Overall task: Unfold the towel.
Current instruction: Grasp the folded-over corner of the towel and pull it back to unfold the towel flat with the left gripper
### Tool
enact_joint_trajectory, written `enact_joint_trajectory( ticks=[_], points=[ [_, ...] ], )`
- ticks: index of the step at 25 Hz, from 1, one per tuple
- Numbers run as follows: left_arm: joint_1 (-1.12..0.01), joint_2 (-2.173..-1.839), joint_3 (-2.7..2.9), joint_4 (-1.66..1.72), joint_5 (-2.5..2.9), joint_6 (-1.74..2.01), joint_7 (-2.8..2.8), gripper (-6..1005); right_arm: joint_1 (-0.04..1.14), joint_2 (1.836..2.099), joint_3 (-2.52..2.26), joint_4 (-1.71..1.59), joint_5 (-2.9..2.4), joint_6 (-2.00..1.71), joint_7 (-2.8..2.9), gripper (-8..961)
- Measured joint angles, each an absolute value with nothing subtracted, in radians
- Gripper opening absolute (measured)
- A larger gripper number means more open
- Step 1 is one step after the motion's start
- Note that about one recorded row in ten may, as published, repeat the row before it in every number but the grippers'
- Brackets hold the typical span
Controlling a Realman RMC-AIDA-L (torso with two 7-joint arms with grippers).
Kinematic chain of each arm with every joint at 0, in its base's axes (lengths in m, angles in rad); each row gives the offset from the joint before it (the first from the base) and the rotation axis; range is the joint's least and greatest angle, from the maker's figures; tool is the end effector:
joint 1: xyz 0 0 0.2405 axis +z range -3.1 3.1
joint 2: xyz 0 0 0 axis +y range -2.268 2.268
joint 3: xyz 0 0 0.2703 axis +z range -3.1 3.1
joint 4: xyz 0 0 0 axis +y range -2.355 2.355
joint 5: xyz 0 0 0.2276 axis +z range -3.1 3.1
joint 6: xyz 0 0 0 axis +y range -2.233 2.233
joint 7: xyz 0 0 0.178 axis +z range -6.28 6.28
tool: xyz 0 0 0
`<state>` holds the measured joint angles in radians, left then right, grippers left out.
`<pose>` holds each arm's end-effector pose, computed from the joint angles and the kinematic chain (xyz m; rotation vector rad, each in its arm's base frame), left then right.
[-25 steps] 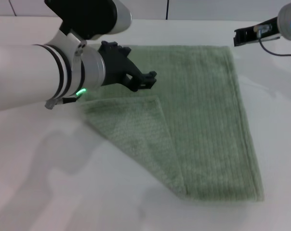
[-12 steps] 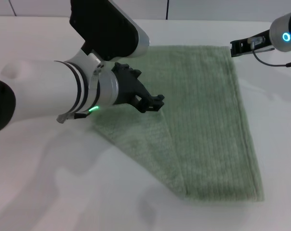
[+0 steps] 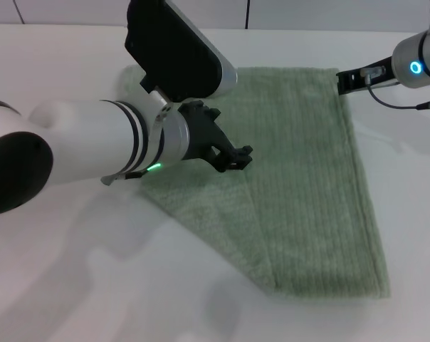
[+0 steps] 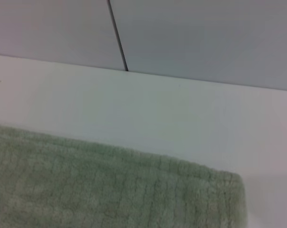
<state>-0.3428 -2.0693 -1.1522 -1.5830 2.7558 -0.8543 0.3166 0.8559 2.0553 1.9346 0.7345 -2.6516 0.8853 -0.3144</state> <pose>-0.1395 0.3636 -0.1102 -2.4552 -0.4303 0.0891 0.2323 0.4993 -0.0512 -2.0902 1.2491 -0.0860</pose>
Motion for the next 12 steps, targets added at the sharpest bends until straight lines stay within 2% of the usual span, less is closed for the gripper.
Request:
enact_joint_trajectory(
  ticks=[12],
  points=[
    [-0.415,-2.073,-1.085,-1.443,2.758,-0.741,0.265,782,0.857,2.056,1.936,0.737,-2.617,0.846,-0.314,-2]
  ],
)
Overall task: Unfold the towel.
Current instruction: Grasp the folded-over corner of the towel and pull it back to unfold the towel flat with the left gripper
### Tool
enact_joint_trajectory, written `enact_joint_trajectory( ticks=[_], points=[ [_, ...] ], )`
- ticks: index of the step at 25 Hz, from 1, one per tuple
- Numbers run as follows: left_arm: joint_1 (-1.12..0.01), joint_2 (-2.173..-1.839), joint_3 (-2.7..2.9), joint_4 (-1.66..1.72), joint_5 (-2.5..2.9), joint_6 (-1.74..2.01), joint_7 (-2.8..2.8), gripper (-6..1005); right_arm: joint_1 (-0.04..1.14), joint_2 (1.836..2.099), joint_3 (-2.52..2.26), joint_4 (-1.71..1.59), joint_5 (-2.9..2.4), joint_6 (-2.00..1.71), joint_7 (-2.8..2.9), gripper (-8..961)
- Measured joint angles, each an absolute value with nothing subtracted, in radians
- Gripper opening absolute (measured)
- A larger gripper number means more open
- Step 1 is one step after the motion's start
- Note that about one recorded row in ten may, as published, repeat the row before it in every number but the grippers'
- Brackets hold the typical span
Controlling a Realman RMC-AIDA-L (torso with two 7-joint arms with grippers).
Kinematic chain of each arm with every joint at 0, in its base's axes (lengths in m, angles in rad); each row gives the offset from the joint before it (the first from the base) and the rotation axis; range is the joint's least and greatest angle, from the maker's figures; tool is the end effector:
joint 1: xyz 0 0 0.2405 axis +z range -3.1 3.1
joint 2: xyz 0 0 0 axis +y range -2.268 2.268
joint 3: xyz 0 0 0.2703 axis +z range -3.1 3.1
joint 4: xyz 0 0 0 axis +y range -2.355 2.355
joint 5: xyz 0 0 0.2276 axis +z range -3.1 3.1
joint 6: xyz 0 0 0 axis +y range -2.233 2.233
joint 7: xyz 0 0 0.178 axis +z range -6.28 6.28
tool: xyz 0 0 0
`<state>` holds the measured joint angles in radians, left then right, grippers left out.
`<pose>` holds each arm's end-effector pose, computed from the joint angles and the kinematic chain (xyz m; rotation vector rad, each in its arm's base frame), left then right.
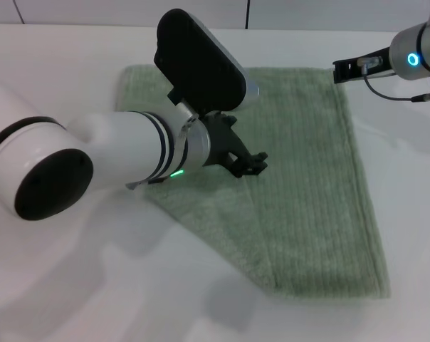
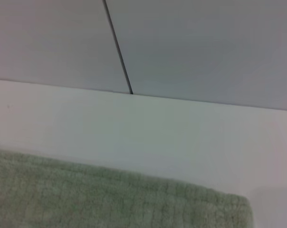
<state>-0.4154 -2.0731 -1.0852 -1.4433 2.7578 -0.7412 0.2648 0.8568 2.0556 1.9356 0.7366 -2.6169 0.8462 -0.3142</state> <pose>-0.1407 0.3695 -0.1395 -2.4777 -0.4111 0.0836 0.2252 0.5055 -0.0498 -2.0775 1.2471 -0.0171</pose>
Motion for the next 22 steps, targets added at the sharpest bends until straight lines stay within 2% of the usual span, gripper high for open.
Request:
enact_joint_trajectory(
  ticks=[10,22],
  points=[
    [-0.508,-2.073,-1.085,-1.279,2.757,-0.646,0.193,783,0.859,2.056,1.936,0.731,-2.617,0.842,-0.315,-2],
    [-0.542,-2.073,-1.088,-1.226,2.752,-0.656,0.170,782,0.859,2.056,1.934,0.718,-2.617,0.830,-0.330,-1]
  ],
)
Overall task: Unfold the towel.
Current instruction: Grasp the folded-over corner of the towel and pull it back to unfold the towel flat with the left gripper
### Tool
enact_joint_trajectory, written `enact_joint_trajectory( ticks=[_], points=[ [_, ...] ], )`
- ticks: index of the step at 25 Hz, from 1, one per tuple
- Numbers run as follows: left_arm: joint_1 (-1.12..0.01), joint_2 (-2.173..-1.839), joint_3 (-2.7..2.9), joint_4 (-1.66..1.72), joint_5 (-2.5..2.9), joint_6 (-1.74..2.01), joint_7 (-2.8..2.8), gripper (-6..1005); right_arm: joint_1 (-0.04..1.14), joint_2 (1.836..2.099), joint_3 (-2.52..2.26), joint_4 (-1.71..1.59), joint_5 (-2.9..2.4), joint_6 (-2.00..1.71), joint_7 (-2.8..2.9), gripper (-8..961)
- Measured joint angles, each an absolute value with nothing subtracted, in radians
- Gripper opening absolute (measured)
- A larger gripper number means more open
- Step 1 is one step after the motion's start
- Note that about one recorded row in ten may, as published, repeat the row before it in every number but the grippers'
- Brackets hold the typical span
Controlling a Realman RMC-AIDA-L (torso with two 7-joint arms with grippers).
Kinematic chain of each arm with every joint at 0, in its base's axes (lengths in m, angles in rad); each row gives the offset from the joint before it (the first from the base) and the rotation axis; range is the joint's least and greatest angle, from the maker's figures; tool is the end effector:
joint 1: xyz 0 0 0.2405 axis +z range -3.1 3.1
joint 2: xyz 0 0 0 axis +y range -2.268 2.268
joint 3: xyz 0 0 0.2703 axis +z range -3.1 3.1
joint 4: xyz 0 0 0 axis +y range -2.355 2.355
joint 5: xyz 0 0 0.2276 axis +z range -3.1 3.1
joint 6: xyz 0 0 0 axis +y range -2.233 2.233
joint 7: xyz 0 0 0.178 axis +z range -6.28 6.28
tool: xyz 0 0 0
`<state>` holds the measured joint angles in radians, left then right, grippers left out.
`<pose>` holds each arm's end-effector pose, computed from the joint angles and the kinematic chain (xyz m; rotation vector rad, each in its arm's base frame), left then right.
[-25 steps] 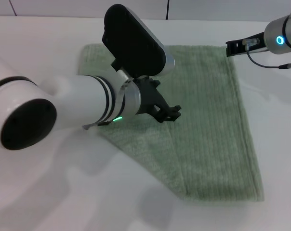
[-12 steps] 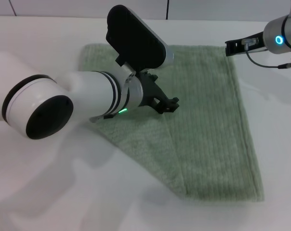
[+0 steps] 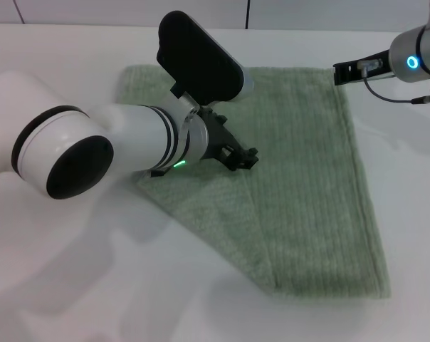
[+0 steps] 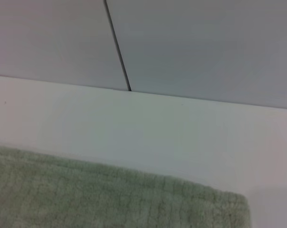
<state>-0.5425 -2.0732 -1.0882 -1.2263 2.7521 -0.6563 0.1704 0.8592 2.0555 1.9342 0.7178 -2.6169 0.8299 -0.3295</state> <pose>-0.1591 0.3973 -0.1545 -2.4377 -0.4913 0.1286 0.2285 0.5056 -0.0517 -2.0803 1.2345 -0.0268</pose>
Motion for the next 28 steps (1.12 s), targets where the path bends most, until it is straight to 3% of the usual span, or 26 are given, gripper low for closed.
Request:
enact_joint_trajectory(
  ticks=[28],
  points=[
    [-0.592,-2.074,-1.077,-1.159,2.726,-0.687,0.135,783,0.857,2.056,1.934,0.709,-2.624,0.819,-0.342,-1]
  ],
)
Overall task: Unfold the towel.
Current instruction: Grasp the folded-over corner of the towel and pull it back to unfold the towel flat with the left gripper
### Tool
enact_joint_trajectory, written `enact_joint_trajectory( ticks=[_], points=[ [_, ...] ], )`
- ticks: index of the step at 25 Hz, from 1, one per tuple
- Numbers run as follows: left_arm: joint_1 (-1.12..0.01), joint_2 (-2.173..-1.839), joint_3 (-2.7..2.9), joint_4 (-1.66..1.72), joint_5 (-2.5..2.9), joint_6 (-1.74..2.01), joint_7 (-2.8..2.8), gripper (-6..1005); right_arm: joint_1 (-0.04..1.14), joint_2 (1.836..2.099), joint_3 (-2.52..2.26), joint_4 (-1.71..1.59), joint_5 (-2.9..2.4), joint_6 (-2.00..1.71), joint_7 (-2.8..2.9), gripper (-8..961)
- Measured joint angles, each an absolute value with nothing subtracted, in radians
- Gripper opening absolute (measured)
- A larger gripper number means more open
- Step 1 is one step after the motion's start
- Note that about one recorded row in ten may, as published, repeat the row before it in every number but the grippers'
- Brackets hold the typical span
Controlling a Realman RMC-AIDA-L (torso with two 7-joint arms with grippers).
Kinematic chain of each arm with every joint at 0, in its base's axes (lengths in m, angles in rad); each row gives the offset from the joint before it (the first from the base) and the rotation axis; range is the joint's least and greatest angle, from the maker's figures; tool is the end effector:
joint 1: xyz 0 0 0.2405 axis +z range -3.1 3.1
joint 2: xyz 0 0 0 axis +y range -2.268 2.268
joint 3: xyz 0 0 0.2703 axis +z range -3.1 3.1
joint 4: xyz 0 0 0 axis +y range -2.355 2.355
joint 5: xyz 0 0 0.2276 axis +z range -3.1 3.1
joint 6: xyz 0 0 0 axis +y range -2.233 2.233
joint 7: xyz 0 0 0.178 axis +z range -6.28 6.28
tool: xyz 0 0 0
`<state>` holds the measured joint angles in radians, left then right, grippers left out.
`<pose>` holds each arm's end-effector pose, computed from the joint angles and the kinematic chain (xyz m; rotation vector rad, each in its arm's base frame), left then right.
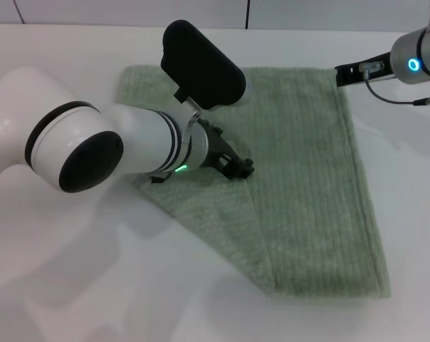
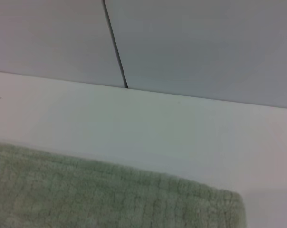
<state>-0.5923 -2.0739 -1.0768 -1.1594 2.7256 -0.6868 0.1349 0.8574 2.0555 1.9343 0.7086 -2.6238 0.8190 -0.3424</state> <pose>-0.1675 0.3981 -0.1630 -2.4493 -0.5517 0.1944 0.2323 0.5054 -0.0520 -2.0804 1.2195 -0.0392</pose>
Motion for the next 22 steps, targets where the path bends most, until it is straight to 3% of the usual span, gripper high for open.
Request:
enact_joint_trajectory(
  ticks=[3,14,22],
  points=[
    [-0.592,-2.074,-1.077,-1.160,2.724,-0.690,0.135,782,0.857,2.056,1.934,0.709,-2.624,0.819,-0.342,-2],
    [-0.601,-2.073,-1.084,-1.172,2.722,-0.733,0.135,413,0.850,2.056,1.934,0.708,-2.622,0.819,-0.342,-1],
    [-0.588,-2.072,-1.085,-1.278,2.735,-0.841,0.135,251,0.849,2.057,1.934,0.707,-2.617,0.819,-0.342,-1]
  ],
)
